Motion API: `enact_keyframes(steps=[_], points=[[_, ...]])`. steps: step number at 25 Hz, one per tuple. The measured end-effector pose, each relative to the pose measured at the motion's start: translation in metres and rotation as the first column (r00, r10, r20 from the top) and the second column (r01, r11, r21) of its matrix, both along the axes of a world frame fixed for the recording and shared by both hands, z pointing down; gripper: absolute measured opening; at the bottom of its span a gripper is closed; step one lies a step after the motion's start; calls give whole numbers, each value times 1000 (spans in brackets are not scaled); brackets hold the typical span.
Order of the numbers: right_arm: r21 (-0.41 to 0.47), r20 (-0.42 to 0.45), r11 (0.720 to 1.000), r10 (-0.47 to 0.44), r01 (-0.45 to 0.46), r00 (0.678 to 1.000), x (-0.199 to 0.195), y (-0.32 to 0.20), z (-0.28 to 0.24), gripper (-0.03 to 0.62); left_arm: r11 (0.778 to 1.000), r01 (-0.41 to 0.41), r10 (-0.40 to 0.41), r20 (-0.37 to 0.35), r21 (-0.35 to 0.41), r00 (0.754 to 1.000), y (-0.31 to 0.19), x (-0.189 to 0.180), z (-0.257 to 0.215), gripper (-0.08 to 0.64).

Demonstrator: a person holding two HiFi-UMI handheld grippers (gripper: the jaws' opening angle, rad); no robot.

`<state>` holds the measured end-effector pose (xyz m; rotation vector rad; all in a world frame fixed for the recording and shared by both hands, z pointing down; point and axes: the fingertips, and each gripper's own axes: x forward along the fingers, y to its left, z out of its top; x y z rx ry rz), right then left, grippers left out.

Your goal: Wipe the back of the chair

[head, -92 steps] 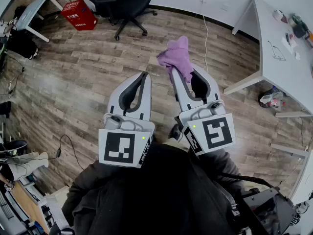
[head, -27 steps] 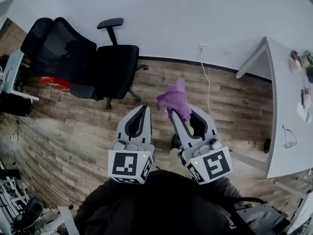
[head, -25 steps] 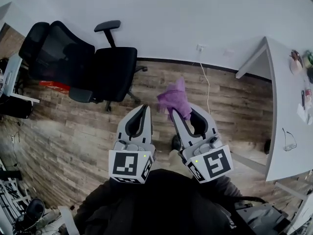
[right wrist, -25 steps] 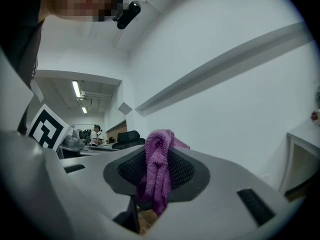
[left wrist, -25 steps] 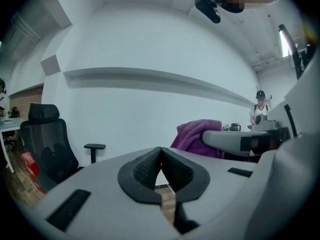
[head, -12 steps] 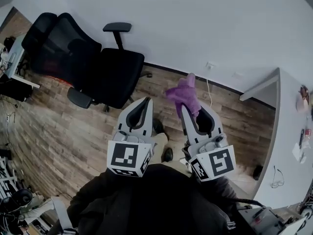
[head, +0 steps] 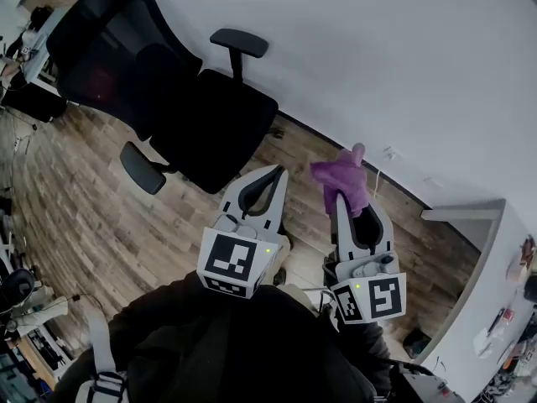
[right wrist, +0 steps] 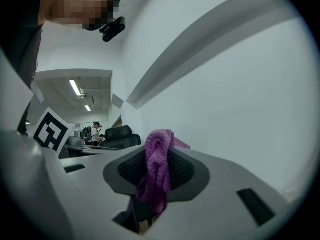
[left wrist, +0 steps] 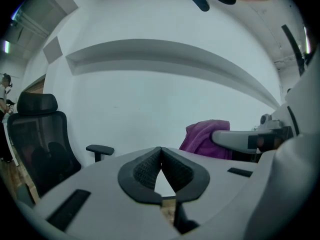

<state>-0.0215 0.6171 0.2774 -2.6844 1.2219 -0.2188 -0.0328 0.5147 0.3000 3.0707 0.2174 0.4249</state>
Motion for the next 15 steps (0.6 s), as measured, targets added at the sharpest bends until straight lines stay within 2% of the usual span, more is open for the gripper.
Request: enact_keyframes(steps=[5,9,12,15], points=[[-31,29,992,-119,120,992,56,-72,13,100,994,106,-106,6,-40,994,-68,50,11,9],[-49,0,970,-240,240,971,83,-148,0,100,979,196,-197,-18,-51,980,-134,70,-1,9],[-55,-38,938,-344,341,938,86,-200,-18,100,952,301,-303,-46,-59,952,-183,66,-17,9],[-54,-68,894,-447,444,892,73,-240,-35,100,911,407,-411,-73,-63,909,-217,44,-34,9]])
